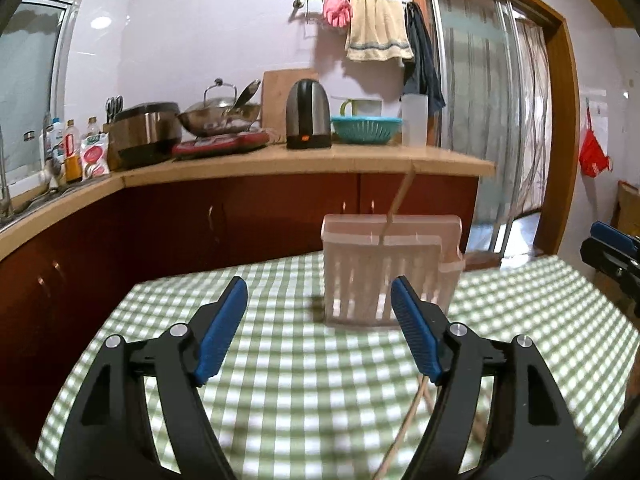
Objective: Organize utensils
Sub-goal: 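Open both tools to drop the chopsticks into the utensil holder, then close the right tool on a chopstick while the left tool moves toward another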
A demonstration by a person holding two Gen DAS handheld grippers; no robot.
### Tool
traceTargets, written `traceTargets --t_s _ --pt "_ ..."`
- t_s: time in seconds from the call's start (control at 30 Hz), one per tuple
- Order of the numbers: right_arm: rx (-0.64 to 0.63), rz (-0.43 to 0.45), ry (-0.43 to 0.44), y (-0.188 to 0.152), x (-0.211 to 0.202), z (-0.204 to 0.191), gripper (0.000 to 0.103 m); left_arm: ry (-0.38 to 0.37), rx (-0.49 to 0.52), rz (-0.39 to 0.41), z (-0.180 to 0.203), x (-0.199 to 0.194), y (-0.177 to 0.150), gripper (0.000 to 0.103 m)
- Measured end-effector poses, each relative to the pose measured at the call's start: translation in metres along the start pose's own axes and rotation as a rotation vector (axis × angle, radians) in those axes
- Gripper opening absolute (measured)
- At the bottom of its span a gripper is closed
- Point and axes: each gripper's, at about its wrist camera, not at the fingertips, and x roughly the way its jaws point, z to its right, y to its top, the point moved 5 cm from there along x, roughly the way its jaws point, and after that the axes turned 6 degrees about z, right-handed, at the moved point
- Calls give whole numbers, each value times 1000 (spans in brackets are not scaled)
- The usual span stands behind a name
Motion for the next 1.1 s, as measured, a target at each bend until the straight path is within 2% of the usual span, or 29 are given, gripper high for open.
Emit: traceTargets --t_s 0.27,0.43,0.57,0.73,0.97,1.03,1.1 --pt "19 -120 23 -74 -28 -16 41 42 87 -56 10 -38 -63 71" --pt "35 -214 58 -116 -37 -27 35 52 107 -91 11 -55 -91 67" --pt "49 -275 71 -143 -45 -32 33 59 92 -147 9 -60 -116 63" --pt "52 -323 94 -162 -44 -37 27 62 85 -188 7 -62 -137 59" --pt "57 -381 93 -177 -39 -39 23 56 97 -204 10 -63 -151 54" --pt "59 -390 100 -178 -38 -39 19 52 94 -213 10 -61 -153 51" --pt "50 -408 95 -180 -37 -40 10 51 94 -223 12 -60 -156 50"
